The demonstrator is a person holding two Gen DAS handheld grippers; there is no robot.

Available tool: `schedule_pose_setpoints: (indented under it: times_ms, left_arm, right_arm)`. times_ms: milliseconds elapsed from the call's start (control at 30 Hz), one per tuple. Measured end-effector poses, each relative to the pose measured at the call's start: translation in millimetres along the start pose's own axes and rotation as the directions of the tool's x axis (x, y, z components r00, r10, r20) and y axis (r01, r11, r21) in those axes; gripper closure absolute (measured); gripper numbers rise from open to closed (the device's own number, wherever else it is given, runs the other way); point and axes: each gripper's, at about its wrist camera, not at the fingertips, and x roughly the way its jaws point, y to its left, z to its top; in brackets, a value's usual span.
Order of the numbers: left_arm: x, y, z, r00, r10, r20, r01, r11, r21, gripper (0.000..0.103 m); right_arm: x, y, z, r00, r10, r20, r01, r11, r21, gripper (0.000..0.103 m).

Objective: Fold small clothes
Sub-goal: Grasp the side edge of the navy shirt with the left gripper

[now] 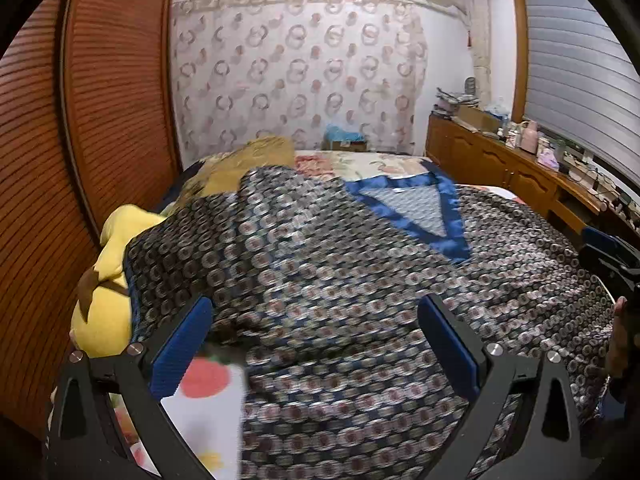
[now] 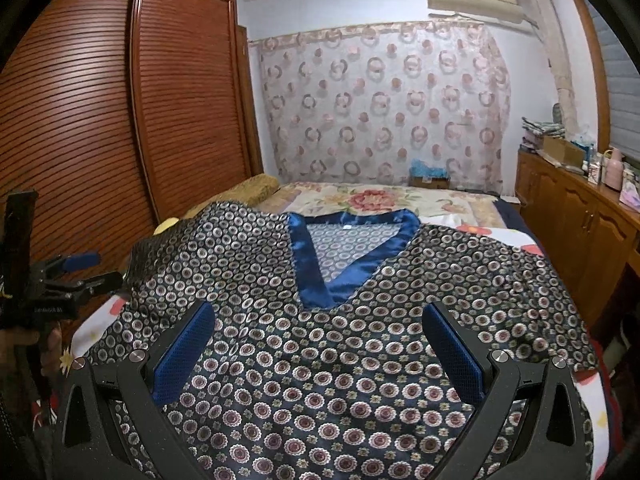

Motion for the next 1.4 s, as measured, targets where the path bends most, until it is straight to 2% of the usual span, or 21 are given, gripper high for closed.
schedule_pose_setpoints:
  times_ms: [267, 333, 433, 567, 633, 700, 867, 967, 1067, 1167, 1233, 1267, 1333, 1400]
  left_arm:
    - [13.8, 64.2, -7.5, 0.998, 0.000, -0.067, -0.005, 0.997, -0.077, 0.008]
    - [17.9, 79.1, -8.6, 0.996, 0.009, -0.091, -0.018, 0.994, -0.105, 0.016]
    - [25.0, 93.0, -11.1, 0.993, 0.034, -0.116, -0.045, 0.994, -0.099, 0.018]
    - [39.1, 119.2, -20.7, 0.986, -0.006, -0.166, -0.020, 0.988, -0.153, 0.019]
    - [45.8, 132.8, -25.1, 0.982, -0.023, -0.187, -0.014, 0.981, -0.192, 0.026]
    - [50.5, 142.0, -28.2, 0.978, -0.048, -0.203, 0.000, 0.973, -0.232, 0.029]
    - [66.0, 153.2, -31.3, 0.971, -0.079, -0.224, 0.011, 0.957, -0.289, 0.030]
    - [81.4, 161.5, -33.0, 0.962, -0.082, -0.261, -0.006, 0.947, -0.320, 0.030]
    - [90.3, 161.8, -33.8, 0.955, -0.104, -0.278, 0.007, 0.944, -0.329, 0.032]
    - [92.4, 160.1, -30.7, 0.952, -0.153, -0.265, 0.054, 0.937, -0.346, 0.048]
    - [90.9, 158.6, -28.5, 0.953, -0.162, -0.255, 0.069, 0.938, -0.339, 0.065]
    - [89.3, 156.5, -26.6, 0.956, -0.160, -0.247, 0.074, 0.943, -0.324, 0.071]
    - [86.7, 152.0, -22.8, 0.961, -0.133, -0.242, 0.060, 0.955, -0.290, 0.090]
    - [85.7, 147.2, -18.1, 0.966, -0.091, -0.241, 0.028, 0.967, -0.254, 0.098]
  right_arm:
    - [23.7, 1.2, -0.1, 0.996, 0.043, -0.077, -0.045, 0.999, -0.022, 0.000]
    - [28.5, 2.5, 0.2, 0.995, 0.048, -0.091, -0.051, 0.998, -0.027, 0.000]
    - [34.4, 4.6, -0.1, 0.992, 0.059, -0.110, -0.063, 0.997, -0.034, 0.000]
    - [42.4, 4.7, 1.6, 0.989, 0.070, -0.133, -0.074, 0.997, -0.026, 0.000]
    - [45.9, 2.5, 3.4, 0.988, 0.067, -0.140, -0.071, 0.997, -0.026, 0.000]
    - [50.0, -0.4, 5.6, 0.987, 0.064, -0.145, -0.068, 0.997, -0.022, 0.000]
    - [49.6, 1.0, 4.0, 0.987, 0.069, -0.146, -0.073, 0.997, -0.021, 0.000]
    - [51.0, 1.5, 1.3, 0.986, 0.074, -0.148, -0.077, 0.997, -0.020, 0.000]
    - [51.6, 0.8, 0.2, 0.985, 0.080, -0.152, -0.083, 0.996, -0.017, 0.000]
    - [54.0, 2.6, 1.1, 0.983, 0.087, -0.164, -0.092, 0.995, -0.026, 0.000]
    - [56.0, 5.0, 2.3, 0.981, 0.097, -0.168, -0.103, 0.994, -0.031, 0.000]
    - [57.2, 5.2, 3.3, 0.981, 0.099, -0.168, -0.106, 0.994, -0.033, 0.000]
    - [58.3, 7.1, 3.9, 0.981, 0.102, -0.165, -0.110, 0.993, -0.037, 0.000]
    - [59.6, 8.4, 3.2, 0.981, 0.107, -0.164, -0.114, 0.993, -0.037, 0.000]
